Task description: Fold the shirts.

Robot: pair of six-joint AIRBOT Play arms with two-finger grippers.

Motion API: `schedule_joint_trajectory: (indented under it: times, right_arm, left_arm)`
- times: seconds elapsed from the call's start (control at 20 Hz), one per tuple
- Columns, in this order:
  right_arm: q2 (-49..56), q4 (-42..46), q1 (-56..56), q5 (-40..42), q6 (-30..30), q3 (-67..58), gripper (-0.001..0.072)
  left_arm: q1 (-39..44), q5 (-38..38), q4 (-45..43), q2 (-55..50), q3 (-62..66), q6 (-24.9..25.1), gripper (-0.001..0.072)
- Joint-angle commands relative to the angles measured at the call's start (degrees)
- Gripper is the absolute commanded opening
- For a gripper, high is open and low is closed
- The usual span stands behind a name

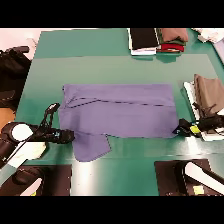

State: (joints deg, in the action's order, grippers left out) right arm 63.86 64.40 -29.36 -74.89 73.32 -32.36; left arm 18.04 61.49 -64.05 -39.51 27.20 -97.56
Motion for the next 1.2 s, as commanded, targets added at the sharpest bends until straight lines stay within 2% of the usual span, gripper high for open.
schedule_joint_trajectory:
  times: [0.0, 0.15, 0.3, 0.5, 0.75, 0.9, 1.15]
  right_arm:
    - [0.63, 1.14, 6.27, -2.73, -0.26, -3.32, 0.0017]
    - [-5.01, 9.09, 9.05, -6.8, -0.02, -5.77, 0.0016]
    - [-13.07, 13.05, 8.15, -9.77, -0.02, -5.99, 0.0016]
    - [-17.07, 13.11, 6.93, -7.34, 0.17, -9.42, 0.0015]
    - [-5.6, 12.57, 11.76, -5.18, 1.53, -22.32, 0.0015]
    - [4.44, 12.55, 14.78, -3.08, 5.14, -30.75, 0.0016]
    - [18.62, 9.49, 17.09, -3.08, 5.99, -42.49, 0.0016]
  left_arm:
    - [0.02, 4.72, -2.67, 0.37, 1.16, 0.7, 0.0021]
    - [0.02, 11.08, -6.38, 5.79, 3.04, 0.0, 0.0021]
    - [0.0, 16.33, -6.47, 11.19, 4.04, -1.22, 0.0021]
    - [0.0, 13.4, -8.02, 9.68, 9.25, 0.42, 0.0021]
    - [-0.39, 1.51, -17.97, -3.91, 16.92, 0.63, 0.0021]
    - [-4.35, -5.62, -18.05, -15.87, 23.69, 3.67, 0.0021]
    - [-6.73, -11.93, -17.84, -31.39, 33.03, 7.23, 0.0022]
